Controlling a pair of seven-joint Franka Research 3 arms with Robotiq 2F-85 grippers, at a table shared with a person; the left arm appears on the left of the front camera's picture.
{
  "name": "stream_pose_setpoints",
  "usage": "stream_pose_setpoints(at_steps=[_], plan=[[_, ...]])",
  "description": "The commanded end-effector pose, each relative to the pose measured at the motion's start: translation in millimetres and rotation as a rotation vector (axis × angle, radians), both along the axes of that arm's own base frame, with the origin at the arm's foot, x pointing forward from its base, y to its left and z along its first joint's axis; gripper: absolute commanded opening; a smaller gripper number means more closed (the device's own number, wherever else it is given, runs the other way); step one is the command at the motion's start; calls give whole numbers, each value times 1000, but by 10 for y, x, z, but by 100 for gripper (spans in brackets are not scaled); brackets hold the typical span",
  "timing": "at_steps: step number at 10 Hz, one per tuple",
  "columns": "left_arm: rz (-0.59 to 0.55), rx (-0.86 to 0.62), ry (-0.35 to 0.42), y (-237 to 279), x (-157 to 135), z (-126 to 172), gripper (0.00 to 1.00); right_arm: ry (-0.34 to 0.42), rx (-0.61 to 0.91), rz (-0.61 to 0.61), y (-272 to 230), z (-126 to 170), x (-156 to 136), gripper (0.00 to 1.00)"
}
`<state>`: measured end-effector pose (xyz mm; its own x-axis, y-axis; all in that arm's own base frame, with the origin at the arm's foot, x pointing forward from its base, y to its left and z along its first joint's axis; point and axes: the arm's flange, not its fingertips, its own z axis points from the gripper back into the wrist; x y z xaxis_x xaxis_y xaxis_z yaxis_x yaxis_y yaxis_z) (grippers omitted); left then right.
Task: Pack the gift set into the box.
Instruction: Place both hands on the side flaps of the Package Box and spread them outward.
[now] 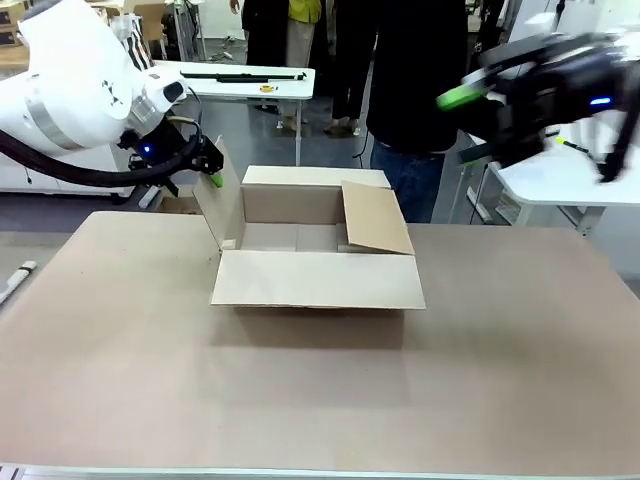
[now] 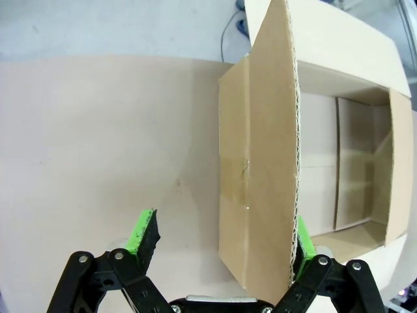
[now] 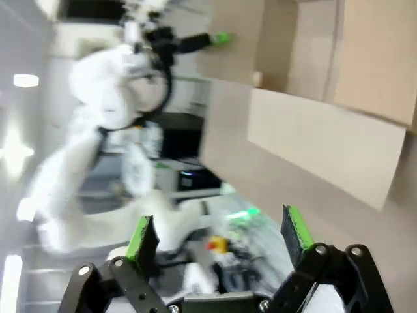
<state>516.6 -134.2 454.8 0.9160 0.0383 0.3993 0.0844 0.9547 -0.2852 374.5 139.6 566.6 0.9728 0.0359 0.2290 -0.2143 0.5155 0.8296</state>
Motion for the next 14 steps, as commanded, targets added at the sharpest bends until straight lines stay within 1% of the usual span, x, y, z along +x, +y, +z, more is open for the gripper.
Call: stream_pose_setpoints(at_steps=[1, 2, 3, 4, 5, 6, 7, 8, 9, 10, 11, 12, 14], plan=[[14, 9, 2, 4, -5, 33, 100, -66, -290, 28, 472, -230, 448, 100], [14, 9, 2, 4, -5, 33, 100, -101, -414, 70, 823, -343, 481, 100], [14, 9, 2, 4, -5, 33, 100, -127, -477, 101, 974, -413, 484, 100], [14, 9, 2, 4, -5, 33, 100, -91, -409, 150, 819, -392, 418, 100], [14, 9, 2, 4, -5, 33, 100, -133, -391, 130, 1023, -442, 344, 100], [14, 9, 2, 4, -5, 33, 100, -133, -391, 130, 1023, -442, 344, 100], [14, 9, 2, 4, -5, 33, 100, -128, -432, 164, 1022, -554, 406, 100], [14, 9, 2, 4, -5, 33, 100, -175, -517, 61, 1291, -522, 504, 100], [14, 9, 2, 4, -5, 33, 100, -192, -617, -45, 1658, -580, 754, 100], [14, 9, 2, 4, -5, 33, 100, -203, -666, -95, 1942, -655, 1008, 100], [14, 9, 2, 4, -5, 33, 100, -203, -816, -191, 2162, -761, 1268, 100], [14, 9, 2, 4, -5, 33, 100, -196, -923, -208, 2315, -890, 1421, 100], [14, 9, 2, 4, -5, 33, 100, -162, -1036, -192, 2446, -1142, 1659, 100]])
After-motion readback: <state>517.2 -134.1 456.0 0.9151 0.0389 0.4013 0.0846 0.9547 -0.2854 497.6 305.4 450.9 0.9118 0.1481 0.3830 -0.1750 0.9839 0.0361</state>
